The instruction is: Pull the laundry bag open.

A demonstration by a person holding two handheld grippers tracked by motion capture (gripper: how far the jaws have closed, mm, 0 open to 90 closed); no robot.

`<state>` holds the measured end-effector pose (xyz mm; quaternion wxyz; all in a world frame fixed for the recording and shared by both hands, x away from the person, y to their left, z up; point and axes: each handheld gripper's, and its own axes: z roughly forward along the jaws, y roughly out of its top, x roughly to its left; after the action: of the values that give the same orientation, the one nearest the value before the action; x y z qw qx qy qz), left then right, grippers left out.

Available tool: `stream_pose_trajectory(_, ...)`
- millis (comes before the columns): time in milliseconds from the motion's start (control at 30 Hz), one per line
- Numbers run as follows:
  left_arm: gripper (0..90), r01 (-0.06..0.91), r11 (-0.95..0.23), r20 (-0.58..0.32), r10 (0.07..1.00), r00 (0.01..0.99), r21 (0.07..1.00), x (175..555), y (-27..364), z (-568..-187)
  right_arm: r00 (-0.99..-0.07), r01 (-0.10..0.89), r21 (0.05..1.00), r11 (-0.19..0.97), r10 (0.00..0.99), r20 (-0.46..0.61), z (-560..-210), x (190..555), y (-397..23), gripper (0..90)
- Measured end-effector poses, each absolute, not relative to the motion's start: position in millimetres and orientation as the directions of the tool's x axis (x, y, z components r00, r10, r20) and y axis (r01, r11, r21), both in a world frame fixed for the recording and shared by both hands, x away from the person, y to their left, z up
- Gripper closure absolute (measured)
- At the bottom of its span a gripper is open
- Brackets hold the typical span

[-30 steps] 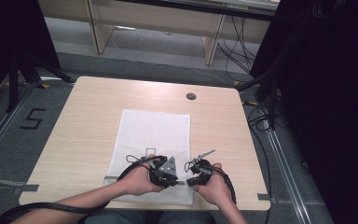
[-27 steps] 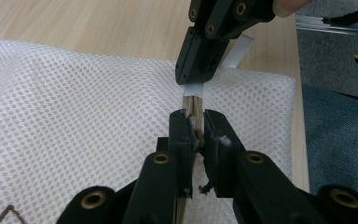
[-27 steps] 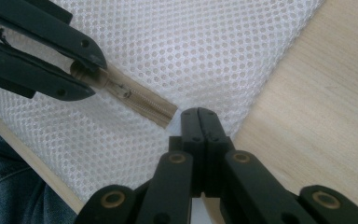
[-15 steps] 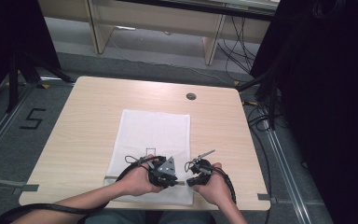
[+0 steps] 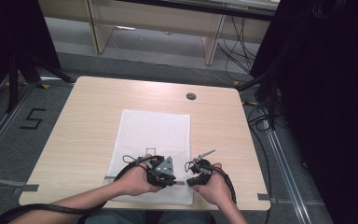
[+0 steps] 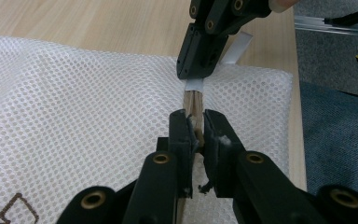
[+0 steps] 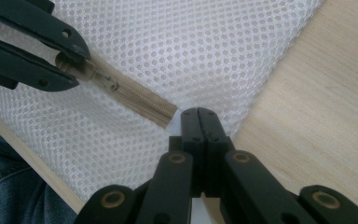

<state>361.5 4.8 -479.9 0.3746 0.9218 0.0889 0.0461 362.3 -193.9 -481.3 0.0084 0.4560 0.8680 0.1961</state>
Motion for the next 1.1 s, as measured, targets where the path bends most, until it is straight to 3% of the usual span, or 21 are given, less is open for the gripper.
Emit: stream_pose_trajectory(1100,81.7,0.151,-0.695,-0.002,0.21,0.978,0.703,359.0,12.5,-478.1,-0.591,0.784,0.353,0.511,0.79,0.167,-481.7,362.4,-194.1,90.0)
